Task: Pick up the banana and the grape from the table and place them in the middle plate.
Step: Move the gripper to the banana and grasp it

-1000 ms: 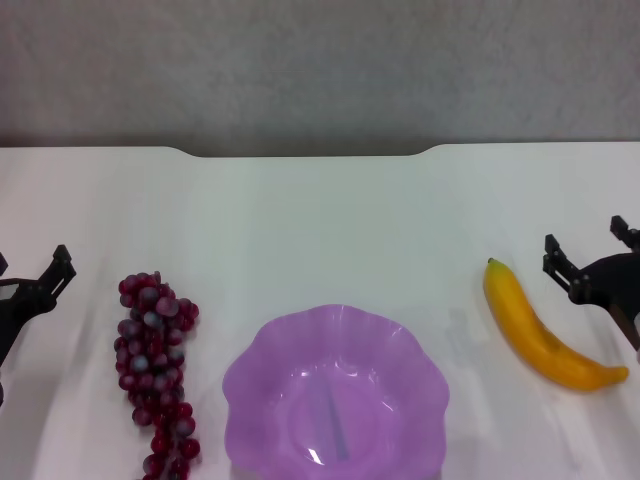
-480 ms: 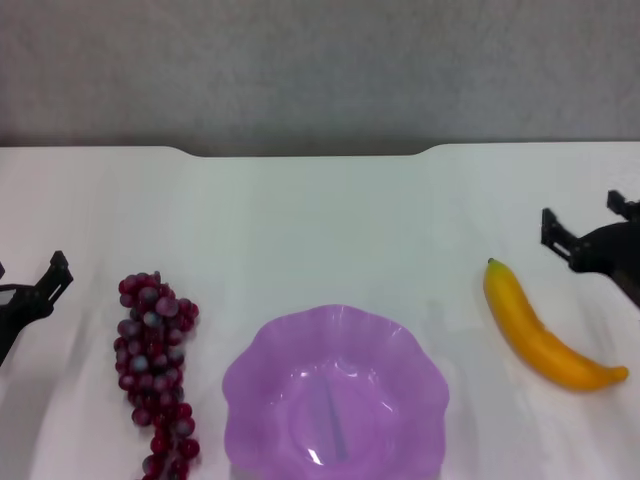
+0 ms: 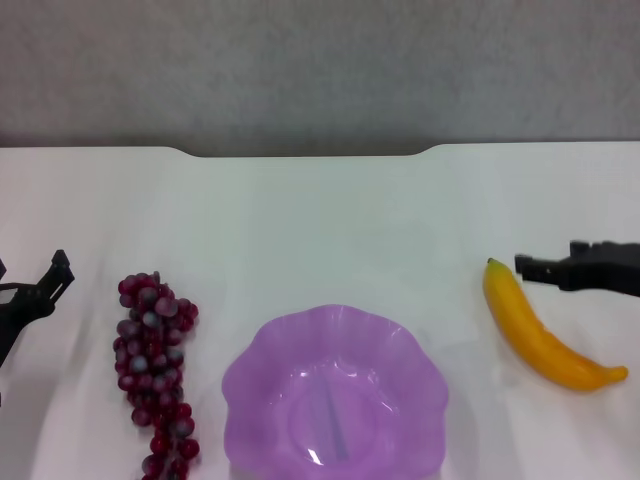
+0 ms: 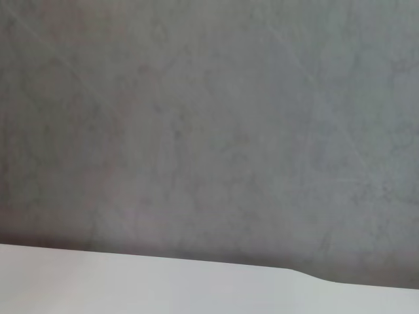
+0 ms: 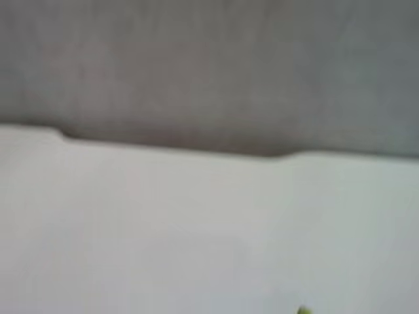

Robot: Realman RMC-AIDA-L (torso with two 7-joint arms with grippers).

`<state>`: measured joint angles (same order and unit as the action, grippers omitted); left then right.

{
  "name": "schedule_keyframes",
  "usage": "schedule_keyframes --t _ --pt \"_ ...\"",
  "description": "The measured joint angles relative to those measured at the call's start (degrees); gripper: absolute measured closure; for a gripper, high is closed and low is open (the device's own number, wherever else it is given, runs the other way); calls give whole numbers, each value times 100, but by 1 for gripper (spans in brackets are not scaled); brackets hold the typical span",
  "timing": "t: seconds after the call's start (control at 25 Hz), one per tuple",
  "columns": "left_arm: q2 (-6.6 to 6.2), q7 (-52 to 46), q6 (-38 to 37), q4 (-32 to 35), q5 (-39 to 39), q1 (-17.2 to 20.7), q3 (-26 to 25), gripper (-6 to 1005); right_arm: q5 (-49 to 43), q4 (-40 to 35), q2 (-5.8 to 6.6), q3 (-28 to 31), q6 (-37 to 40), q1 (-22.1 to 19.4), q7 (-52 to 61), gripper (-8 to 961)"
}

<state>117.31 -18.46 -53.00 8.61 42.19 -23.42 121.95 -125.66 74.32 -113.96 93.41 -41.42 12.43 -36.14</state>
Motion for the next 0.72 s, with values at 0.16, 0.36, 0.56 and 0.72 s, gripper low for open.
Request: schedule_keyframes --t 0.16,0.36,0.56,0.72 --pt "2 0 0 5 -1 -15 4 107 -1663 -169 -47 360 -989 524 1105 75" --pt "2 -3 -17 18 15 -19 4 107 -2003 -658 -54 302 -999 868 1261 76" --pt "2 -3 -44 18 28 -12 3 107 -1985 -1001 -63 80 -626 1021 1240 76" --pt "8 -2 -44 18 29 -6 4 107 -1876 -1420 -80 -309 -87 1140 1238 76"
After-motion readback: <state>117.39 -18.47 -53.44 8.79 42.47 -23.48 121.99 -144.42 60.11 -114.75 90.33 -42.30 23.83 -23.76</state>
